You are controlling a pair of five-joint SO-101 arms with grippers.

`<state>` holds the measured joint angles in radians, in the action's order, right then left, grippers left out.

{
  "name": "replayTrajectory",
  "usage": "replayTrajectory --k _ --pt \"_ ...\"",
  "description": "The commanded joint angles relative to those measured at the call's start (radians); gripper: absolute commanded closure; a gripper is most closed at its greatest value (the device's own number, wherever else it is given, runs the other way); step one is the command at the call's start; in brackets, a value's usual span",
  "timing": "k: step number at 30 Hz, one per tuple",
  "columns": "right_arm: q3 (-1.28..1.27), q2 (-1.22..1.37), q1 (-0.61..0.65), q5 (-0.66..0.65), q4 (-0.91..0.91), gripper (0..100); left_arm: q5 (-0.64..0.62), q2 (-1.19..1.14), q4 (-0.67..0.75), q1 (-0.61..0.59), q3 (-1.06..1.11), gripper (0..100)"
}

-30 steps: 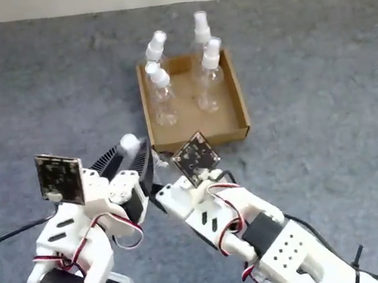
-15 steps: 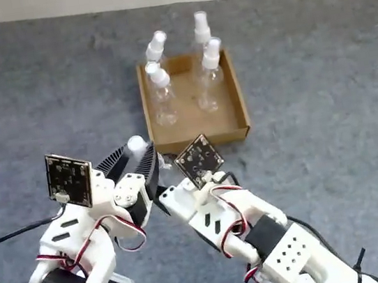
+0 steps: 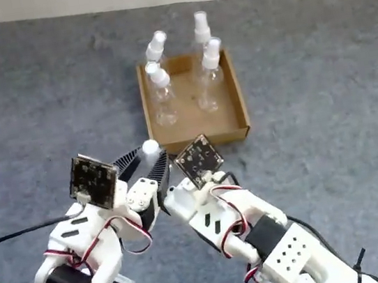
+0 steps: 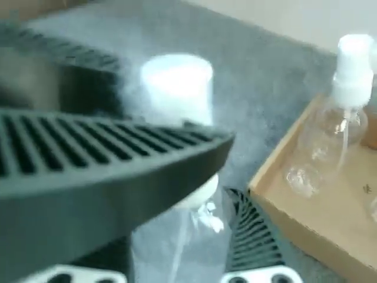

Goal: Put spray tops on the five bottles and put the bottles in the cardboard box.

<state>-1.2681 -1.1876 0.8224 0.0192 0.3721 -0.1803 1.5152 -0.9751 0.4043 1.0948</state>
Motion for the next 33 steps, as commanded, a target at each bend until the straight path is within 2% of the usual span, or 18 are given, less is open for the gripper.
replayTrajectory --k 1,5,9,13,17,21,25,28,33 --pt "0.024 -0.053 -0.016 0.008 -0.004 99.5 0.008 -0.002 -0.063 0.007 -0.038 90" --pt "0.024 -0.051 -0.047 0.008 -0.004 99.5 0.017 0.007 -0.097 0.005 -0.077 90" --pt "0.022 -0.048 -0.047 0.008 -0.004 99.5 0.095 0.008 -0.121 -0.019 -0.116 89" --pt "0.022 -0.048 -0.047 0.008 -0.004 99.5 0.094 0.008 -0.126 -0.139 -0.153 89" --pt "0.022 -0.047 -0.056 -0.052 -0.004 99.5 0.094 0.010 -0.124 -0.274 -0.165 87" --pt "0.024 -0.047 -0.136 -0.060 -0.004 99.5 0.034 0.010 -0.123 -0.374 -0.160 78" --pt "0.036 -0.045 -0.236 -0.061 -0.004 99.5 0.015 0.010 -0.054 -0.421 -0.090 78" --pt "0.102 -0.035 -0.274 -0.061 0.005 99.5 0.015 0.010 0.040 -0.404 0.004 81" --pt "0.351 0.130 -0.288 -0.055 0.114 99.5 0.035 0.010 0.106 -0.274 0.082 84"
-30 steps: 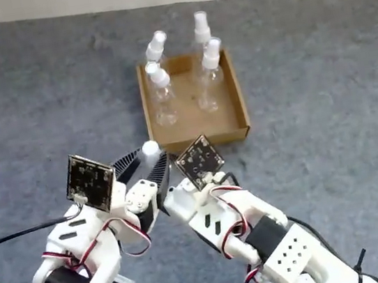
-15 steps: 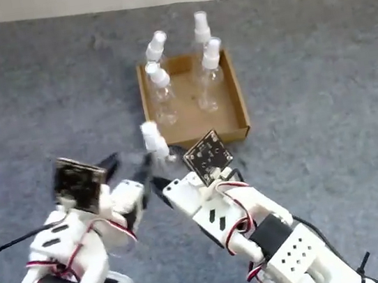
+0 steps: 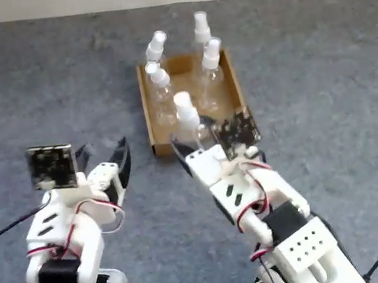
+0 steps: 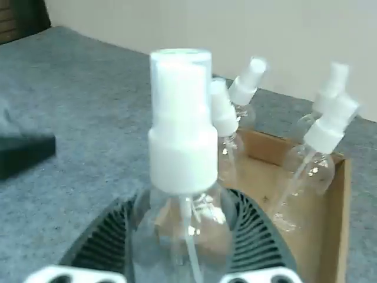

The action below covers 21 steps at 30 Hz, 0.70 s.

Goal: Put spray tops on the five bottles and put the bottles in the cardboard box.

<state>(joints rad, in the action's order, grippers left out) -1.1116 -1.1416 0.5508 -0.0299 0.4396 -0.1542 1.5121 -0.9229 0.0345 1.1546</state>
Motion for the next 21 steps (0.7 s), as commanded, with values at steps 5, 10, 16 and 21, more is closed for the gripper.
replayTrajectory --k 5,10,16,21 --pt "0.444 0.275 -0.012 -0.003 0.127 99.5 0.121 0.013 0.054 0.182 0.021 84" --pt "0.596 0.424 -0.010 0.094 0.223 99.5 0.123 0.005 0.054 0.254 0.019 73" --pt "0.679 0.475 0.116 0.089 0.366 99.5 0.124 0.002 0.060 0.254 0.022 72" --pt "0.727 0.441 0.173 0.086 0.475 99.5 0.157 0.002 0.060 0.226 0.028 72"
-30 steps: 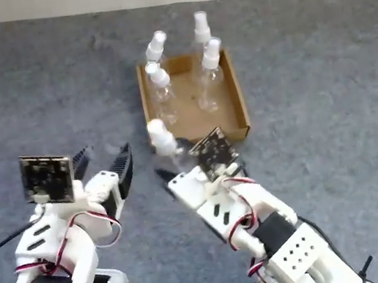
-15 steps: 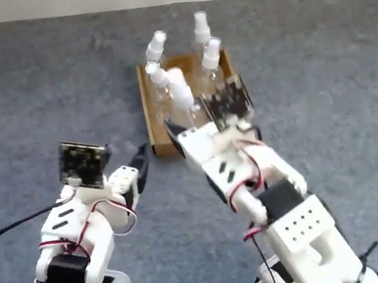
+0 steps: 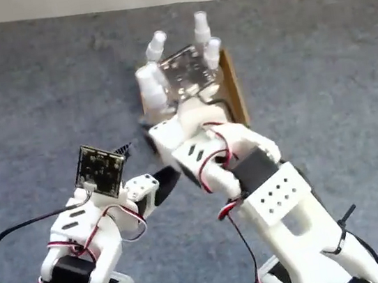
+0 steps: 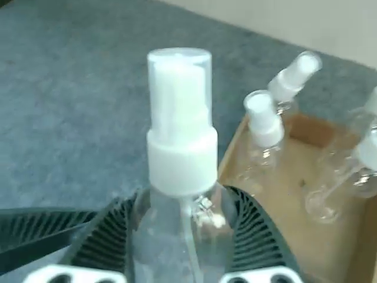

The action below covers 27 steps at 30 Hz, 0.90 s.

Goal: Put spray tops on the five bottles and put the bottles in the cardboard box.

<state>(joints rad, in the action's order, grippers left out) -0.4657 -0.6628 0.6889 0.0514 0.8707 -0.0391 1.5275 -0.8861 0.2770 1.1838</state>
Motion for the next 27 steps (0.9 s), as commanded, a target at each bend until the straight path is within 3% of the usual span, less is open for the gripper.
replayTrajectory --k 1,9,14,18,27 --pt "0.082 -0.048 0.033 0.000 0.058 99.5 0.052 -0.013 0.023 -0.030 0.004 72" --pt "0.085 -0.133 0.016 -0.080 0.139 99.5 0.055 -0.013 0.054 -0.048 0.021 72" --pt "0.085 -0.090 -0.143 -0.114 0.085 99.5 0.055 -0.005 0.054 -0.053 0.022 72" --pt "0.081 -0.012 -0.278 -0.135 -0.071 99.5 0.060 -0.004 0.058 -0.065 0.054 73" --pt "-0.033 0.153 -0.297 -0.130 -0.430 99.5 0.052 -0.004 0.161 -0.214 0.099 98"
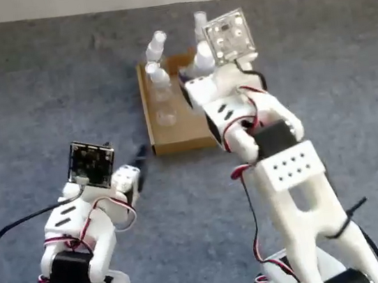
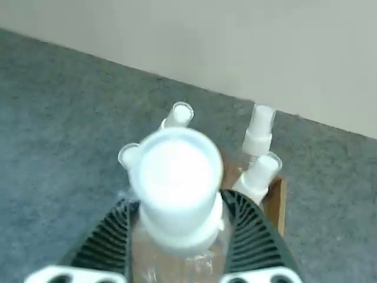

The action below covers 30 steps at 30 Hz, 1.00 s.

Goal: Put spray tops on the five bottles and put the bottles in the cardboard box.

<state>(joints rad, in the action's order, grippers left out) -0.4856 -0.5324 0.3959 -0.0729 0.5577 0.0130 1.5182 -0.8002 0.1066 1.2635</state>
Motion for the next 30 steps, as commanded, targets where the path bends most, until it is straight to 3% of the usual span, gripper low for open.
replayTrajectory --k 1,18,30 --pt "-0.031 0.038 -0.001 -0.006 -0.143 99.5 0.000 0.005 0.091 -0.045 0.027 100" --pt "-0.280 0.179 0.024 -0.003 -0.407 99.5 0.003 0.005 0.106 -0.042 0.031 99" --pt "-0.292 0.317 0.030 -0.003 -0.481 99.5 0.003 0.005 0.106 -0.042 0.031 99"
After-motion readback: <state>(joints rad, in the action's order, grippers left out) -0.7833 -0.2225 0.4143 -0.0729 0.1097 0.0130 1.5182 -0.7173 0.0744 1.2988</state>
